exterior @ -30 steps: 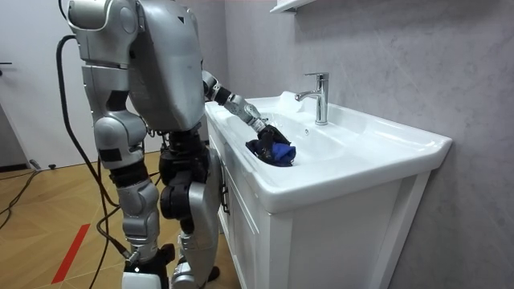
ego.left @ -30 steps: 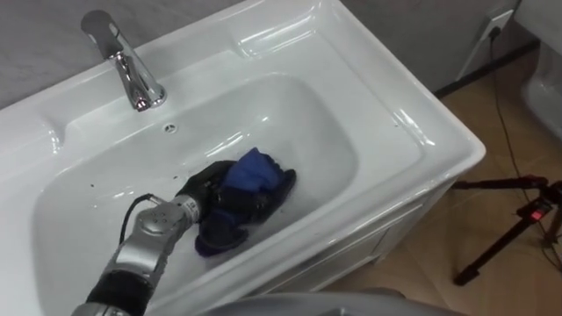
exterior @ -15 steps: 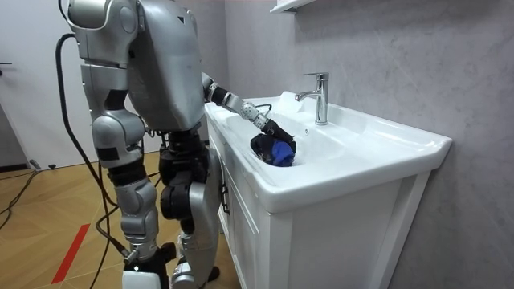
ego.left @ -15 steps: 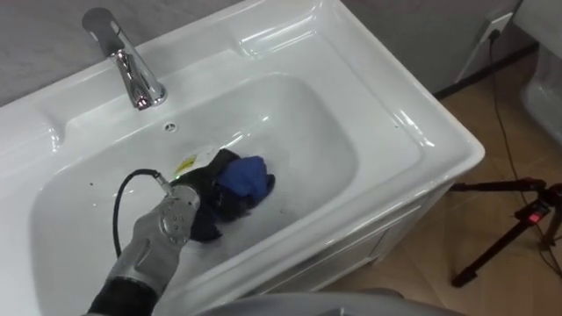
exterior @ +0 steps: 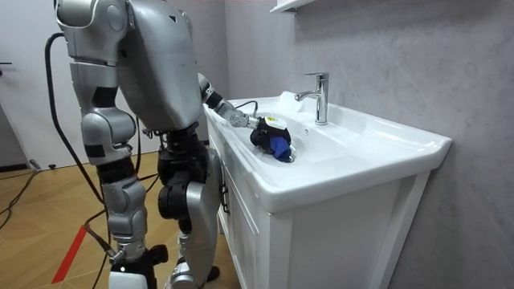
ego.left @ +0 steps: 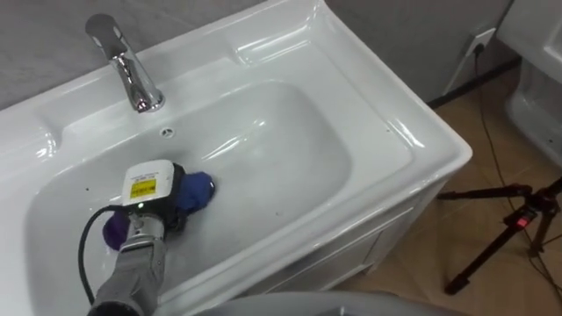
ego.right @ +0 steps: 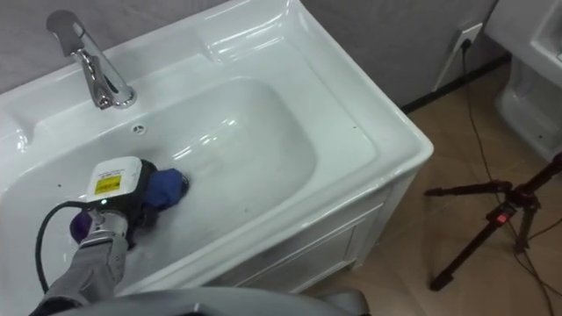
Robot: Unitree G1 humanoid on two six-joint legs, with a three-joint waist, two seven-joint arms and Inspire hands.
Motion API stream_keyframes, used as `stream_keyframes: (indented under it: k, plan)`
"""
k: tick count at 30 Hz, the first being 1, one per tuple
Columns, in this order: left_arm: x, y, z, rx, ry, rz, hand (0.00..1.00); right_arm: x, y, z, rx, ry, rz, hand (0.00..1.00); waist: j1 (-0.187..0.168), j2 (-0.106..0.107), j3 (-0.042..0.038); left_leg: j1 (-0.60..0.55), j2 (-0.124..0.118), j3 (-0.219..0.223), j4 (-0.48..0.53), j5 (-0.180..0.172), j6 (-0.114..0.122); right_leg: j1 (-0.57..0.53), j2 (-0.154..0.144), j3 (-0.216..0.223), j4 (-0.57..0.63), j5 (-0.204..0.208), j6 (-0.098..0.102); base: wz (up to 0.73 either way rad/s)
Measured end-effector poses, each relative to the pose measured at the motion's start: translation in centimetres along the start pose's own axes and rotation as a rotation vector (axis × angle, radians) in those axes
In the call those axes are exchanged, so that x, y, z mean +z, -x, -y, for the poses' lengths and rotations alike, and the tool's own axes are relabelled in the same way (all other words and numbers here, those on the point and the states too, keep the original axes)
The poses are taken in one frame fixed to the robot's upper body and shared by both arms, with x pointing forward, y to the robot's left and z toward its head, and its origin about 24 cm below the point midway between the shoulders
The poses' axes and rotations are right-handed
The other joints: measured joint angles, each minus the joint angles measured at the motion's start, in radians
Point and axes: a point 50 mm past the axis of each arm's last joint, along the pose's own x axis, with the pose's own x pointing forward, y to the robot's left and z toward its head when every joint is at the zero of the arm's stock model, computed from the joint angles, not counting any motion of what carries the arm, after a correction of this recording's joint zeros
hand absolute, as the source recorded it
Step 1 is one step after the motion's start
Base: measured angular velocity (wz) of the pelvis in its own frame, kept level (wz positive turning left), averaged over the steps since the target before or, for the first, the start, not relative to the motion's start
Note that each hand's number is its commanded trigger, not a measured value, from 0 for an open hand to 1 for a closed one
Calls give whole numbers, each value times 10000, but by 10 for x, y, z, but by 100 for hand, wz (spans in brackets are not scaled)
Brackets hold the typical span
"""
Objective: Wipe basin
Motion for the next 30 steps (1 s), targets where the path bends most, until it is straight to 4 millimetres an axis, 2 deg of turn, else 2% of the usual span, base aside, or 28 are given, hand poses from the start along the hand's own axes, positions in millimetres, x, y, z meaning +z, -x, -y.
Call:
stream_keyframes:
  k: [7, 9, 13, 18, 25, 30]
  plan:
    - [-7, 5, 9, 105, -139, -276, 100, 0, 0, 4, 147, 4, -9, 0, -2, 171, -29, 157, 73, 271, -36, 0, 0, -8, 88, 308, -21, 132, -8, -13]
    - [-10, 6, 12, 96, -103, -543, 100, 0, -1, 8, 45, -207, 6, 0, -16, 301, -90, 165, 101, 358, -35, -1, -1, -12, 112, 381, -115, 224, -8, -15]
    - [-16, 7, 15, 57, 618, -1344, 100, -3, -1, 7, 145, -285, -144, 0, -8, 338, -95, 188, 149, 429, -34, -1, -1, -11, 164, 423, -134, 285, -34, -6]
    - [-30, 12, 22, -3, 3268, -3577, 100, -4, -1, 10, 113, -857, -235, 0, 7, 369, -84, 247, 209, 573, -58, -3, -3, -56, 268, 717, -113, 309, -45, -11]
    - [-44, 16, 26, 285, 6696, -5870, 100, -10, -1, 10, -31, -1421, -675, 0, 52, 408, -86, 322, 239, 751, -151, -6, -9, -184, 310, 750, 61, 313, -68, -9]
    - [-51, 18, 28, 564, 9120, -6967, 100, -21, 0, 10, -123, -1402, -946, 0, 345, 415, -83, 492, 304, 1026, -155, -50, -43, -147, 393, 959, 195, 315, -76, -14]
